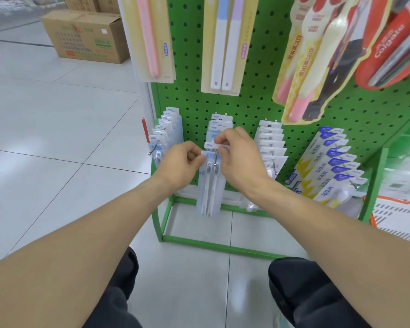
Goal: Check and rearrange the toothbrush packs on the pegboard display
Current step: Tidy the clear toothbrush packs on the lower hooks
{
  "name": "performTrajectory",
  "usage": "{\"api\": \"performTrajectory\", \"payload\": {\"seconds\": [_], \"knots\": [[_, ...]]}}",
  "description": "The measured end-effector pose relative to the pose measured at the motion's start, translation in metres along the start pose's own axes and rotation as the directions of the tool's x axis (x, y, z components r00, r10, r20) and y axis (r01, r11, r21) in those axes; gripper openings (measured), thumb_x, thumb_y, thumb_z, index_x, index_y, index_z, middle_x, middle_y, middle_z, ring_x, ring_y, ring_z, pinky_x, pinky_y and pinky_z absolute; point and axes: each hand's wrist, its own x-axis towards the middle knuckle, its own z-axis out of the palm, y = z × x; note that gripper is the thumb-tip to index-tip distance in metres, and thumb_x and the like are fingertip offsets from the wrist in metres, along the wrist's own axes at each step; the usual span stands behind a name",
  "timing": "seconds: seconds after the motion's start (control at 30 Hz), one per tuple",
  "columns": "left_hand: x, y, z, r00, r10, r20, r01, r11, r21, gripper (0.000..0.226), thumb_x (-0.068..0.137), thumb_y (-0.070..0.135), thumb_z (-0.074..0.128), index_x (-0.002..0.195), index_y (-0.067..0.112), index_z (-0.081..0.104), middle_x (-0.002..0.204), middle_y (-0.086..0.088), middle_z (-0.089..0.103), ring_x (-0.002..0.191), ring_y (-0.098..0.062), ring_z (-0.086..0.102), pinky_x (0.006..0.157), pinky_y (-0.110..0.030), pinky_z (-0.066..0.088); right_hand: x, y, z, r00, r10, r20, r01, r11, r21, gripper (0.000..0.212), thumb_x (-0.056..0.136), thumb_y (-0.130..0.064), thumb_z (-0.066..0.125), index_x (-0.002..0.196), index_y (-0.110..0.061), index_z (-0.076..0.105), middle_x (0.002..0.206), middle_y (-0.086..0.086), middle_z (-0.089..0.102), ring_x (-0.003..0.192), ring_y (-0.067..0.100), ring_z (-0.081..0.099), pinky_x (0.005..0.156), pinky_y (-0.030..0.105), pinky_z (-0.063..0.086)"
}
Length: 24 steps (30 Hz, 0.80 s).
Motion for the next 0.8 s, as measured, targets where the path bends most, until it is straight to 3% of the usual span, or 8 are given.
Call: {"api": "performTrajectory", "payload": {"seconds": [0.2, 0.33, 0.43, 0.57, 0.7, 0.8], "knots": [[-0.032, 0.012, -0.023, 0.977, 0.030, 0.213, -0.039, 0.998, 0.039, 0.010, 0.098, 0.023, 0.063, 0.089, 0.018, 0.061, 0.089, -0.012, 0.071, 0.088, -0.031, 0.068, 0.085, -0.048, 0.055, -0.020, -0.014, -0.015, 0.992, -0.093, 0.085, 0.096, 0.995, -0.028, 0.020, 0.097, -0.003, 0.053, 0.110, -0.011, 0.065, 0.108, 0.001, 0.052, 0.100, 0.022, 0.059, 0.090, 0.041, 0.048], [-0.044, 0.024, -0.033, 0.963, 0.071, 0.259, -0.073, 0.997, 0.001, 0.007, 0.099, 0.024, 0.060, 0.093, 0.022, 0.057, 0.090, -0.007, 0.070, 0.080, -0.020, 0.073, 0.084, -0.049, 0.057, -0.029, -0.023, -0.025, 0.991, -0.114, 0.075, 0.115, 0.993, -0.012, 0.023, 0.098, -0.002, 0.050, 0.113, -0.012, 0.065, 0.108, 0.000, 0.050, 0.104, 0.021, 0.058, 0.090, 0.037, 0.048], [-0.046, 0.031, -0.037, 0.969, 0.100, 0.227, -0.098, 0.995, -0.018, 0.005, 0.101, 0.024, 0.057, 0.097, 0.023, 0.055, 0.093, -0.002, 0.067, 0.071, -0.016, 0.074, 0.081, -0.049, 0.058, -0.027, -0.024, -0.032, 0.995, -0.081, 0.050, 0.081, 0.997, 0.007, 0.023, 0.100, -0.002, 0.050, 0.112, -0.014, 0.066, 0.106, -0.003, 0.049, 0.098, 0.012, 0.056, 0.088, 0.023, 0.044], [-0.046, 0.032, -0.036, 0.978, 0.104, 0.178, -0.114, 0.992, 0.047, 0.004, 0.101, 0.025, 0.056, 0.100, 0.022, 0.056, 0.090, 0.001, 0.069, 0.067, -0.012, 0.072, 0.072, -0.037, 0.057, -0.024, -0.024, -0.033, 0.996, -0.048, 0.080, 0.049, 0.999, 0.000, 0.024, 0.100, -0.003, 0.051, 0.113, -0.016, 0.066, 0.108, -0.003, 0.051, 0.095, 0.006, 0.051, 0.083, 0.014, 0.037], [-0.043, 0.030, -0.029, 0.985, 0.081, 0.155, -0.097, 0.991, 0.092, 0.008, 0.101, 0.025, 0.057, 0.097, 0.018, 0.059, 0.082, 0.002, 0.070, 0.062, -0.011, 0.071, 0.051, -0.016, 0.042, -0.023, -0.022, -0.033, 0.990, -0.020, 0.138, 0.026, 0.999, -0.044, 0.026, 0.099, -0.002, 0.051, 0.115, -0.016, 0.064, 0.113, 0.001, 0.053, 0.096, 0.008, 0.050, 0.081, 0.016, 0.038], [-0.040, 0.031, -0.026, 0.985, 0.093, 0.149, -0.110, 0.988, 0.112, 0.008, 0.100, 0.024, 0.059, 0.095, 0.019, 0.061, 0.080, 0.004, 0.070, 0.058, -0.009, 0.069, 0.047, -0.008, 0.037, -0.024, -0.019, -0.034, 0.984, 0.002, 0.181, 0.009, 0.998, -0.060, 0.028, 0.098, 0.000, 0.052, 0.118, -0.015, 0.064, 0.114, 0.002, 0.052, 0.096, 0.009, 0.051, 0.073, 0.008, 0.037]]}}
